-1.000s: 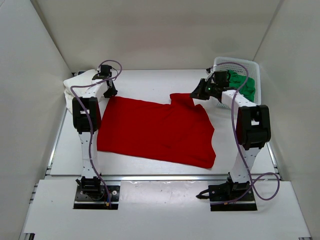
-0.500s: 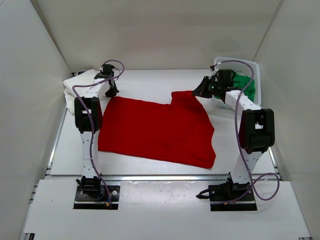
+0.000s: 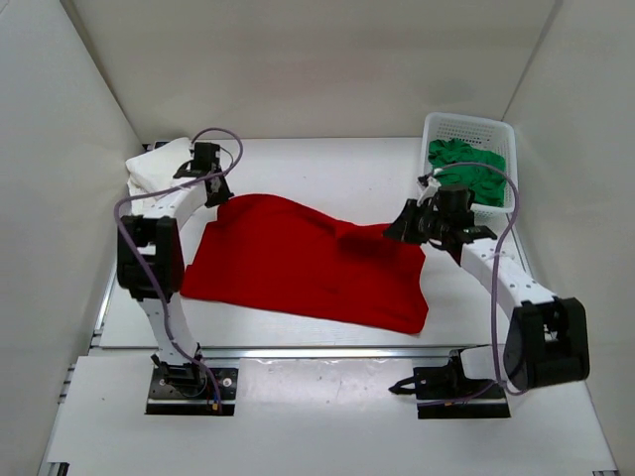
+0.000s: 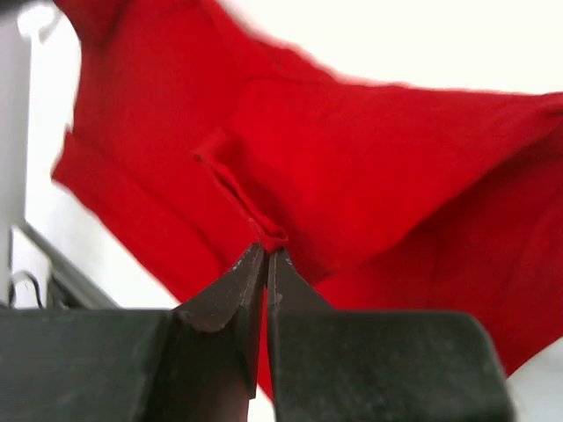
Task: Fold and stack the t-shirts
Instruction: Fold the other side of the tshirt into a rectangle
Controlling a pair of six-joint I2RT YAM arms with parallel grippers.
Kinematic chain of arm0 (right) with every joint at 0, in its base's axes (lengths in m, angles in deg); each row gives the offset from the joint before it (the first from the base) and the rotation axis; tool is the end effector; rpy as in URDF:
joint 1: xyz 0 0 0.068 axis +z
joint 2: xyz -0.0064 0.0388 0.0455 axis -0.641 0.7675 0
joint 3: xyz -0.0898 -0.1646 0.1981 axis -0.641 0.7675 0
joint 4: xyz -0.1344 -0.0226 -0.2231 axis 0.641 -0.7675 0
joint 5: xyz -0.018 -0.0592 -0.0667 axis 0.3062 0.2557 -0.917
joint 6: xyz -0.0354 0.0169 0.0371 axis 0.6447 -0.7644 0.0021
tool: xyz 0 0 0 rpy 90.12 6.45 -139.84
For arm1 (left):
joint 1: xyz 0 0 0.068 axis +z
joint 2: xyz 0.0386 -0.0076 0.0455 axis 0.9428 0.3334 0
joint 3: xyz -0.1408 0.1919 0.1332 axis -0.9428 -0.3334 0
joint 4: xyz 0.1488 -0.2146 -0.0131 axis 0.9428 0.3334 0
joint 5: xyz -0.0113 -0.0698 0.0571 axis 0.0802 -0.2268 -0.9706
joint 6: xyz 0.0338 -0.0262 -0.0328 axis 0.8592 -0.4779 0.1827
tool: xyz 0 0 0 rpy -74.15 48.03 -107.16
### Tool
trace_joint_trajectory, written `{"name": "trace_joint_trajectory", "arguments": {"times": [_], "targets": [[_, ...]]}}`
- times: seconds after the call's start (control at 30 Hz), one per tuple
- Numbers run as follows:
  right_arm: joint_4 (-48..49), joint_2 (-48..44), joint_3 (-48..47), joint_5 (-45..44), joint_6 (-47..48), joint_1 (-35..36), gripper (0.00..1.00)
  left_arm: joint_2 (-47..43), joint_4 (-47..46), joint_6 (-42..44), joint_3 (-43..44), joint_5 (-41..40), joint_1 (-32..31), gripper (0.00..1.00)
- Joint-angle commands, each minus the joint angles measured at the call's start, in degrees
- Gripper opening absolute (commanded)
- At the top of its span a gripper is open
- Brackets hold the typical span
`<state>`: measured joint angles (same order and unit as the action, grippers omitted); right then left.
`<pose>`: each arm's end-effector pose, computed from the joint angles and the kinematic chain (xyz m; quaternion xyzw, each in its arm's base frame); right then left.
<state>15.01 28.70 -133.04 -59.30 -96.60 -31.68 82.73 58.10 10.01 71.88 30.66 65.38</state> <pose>0.2854 0.0593 0.2490 0.0007 0.8720 0.3436 0.3486 0.4296 -0.0326 0.2068 -0.1625 0.9366 0.0109 0.3103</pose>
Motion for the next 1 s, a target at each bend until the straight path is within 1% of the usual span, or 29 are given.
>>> {"name": "trace_joint_trajectory", "arguments": {"times": [0.0, 0.13, 0.2, 0.27, 0.4, 0.5, 0.6, 0.7, 0.8, 0.83, 0.87, 0.9, 0.93, 0.97], "targets": [[-2.5, -6.2, 3.9, -2.2, 2.8, 2.8, 0.0, -9.0, -5.8, -1.2, -6.3, 0.4, 2.3, 0.0], [-5.6, -13.7, 8.9, -3.3, 3.1, 4.7, 0.0, -13.9, -7.4, -0.5, -13.3, -1.0, 3.5, 0.0], [-6.7, -16.4, 10.1, -2.0, 2.6, 4.7, 0.0, -16.0, -7.5, 0.2, -15.1, -1.6, 3.1, 0.0], [-8.6, -19.8, 11.0, -3.0, 2.8, 5.5, 0.0, -17.4, -7.8, 0.6, -17.1, -2.0, 3.4, 0.0], [-14.4, -23.5, 11.2, -4.5, 4.1, 7.9, 0.0, -22.3, -9.4, 1.2, -20.2, -4.4, 3.7, 0.0], [-19.8, -26.4, 12.5, -6.0, 4.8, 8.8, 0.0, -26.8, -12.4, 1.0, -26.7, -5.0, 4.0, 0.01], [-23.0, -29.9, 16.3, -6.0, 3.6, 8.3, 0.0, -28.7, -12.9, 2.0, -30.4, -7.7, 3.4, 0.05], [-25.1, -32.8, 19.6, -5.8, 1.2, 8.8, 0.0, -28.7, -12.3, 1.4, -32.8, -8.0, 3.6, 0.05], [-26.9, -32.4, 19.3, -9.0, -1.0, 11.4, 0.0, -26.8, -10.0, 0.7, -31.8, -6.6, 3.8, 0.15], [-28.3, -32.0, 18.8, -9.6, -1.2, 12.3, 0.0, -25.8, -7.8, 0.5, -31.1, -7.6, 3.8, 0.22], [-29.7, -30.5, 18.5, -9.3, -1.6, 12.5, 0.0, -25.3, -6.7, 0.0, -30.8, -7.6, 4.3, 0.33], [-30.6, -29.5, 18.6, -9.0, -1.8, 12.6, 0.0, -24.9, -6.5, -1.3, -31.0, -7.1, 4.7, 0.37], [-31.7, -28.8, 18.8, -10.1, -2.0, 13.3, 0.02, -25.5, -6.6, -3.4, -31.9, -4.9, 7.1, 0.48], [-32.2, -29.1, 18.0, -10.7, -2.4, 13.7, 0.08, -26.3, -8.0, -4.5, -32.4, -2.4, 9.3, 0.55]]}}
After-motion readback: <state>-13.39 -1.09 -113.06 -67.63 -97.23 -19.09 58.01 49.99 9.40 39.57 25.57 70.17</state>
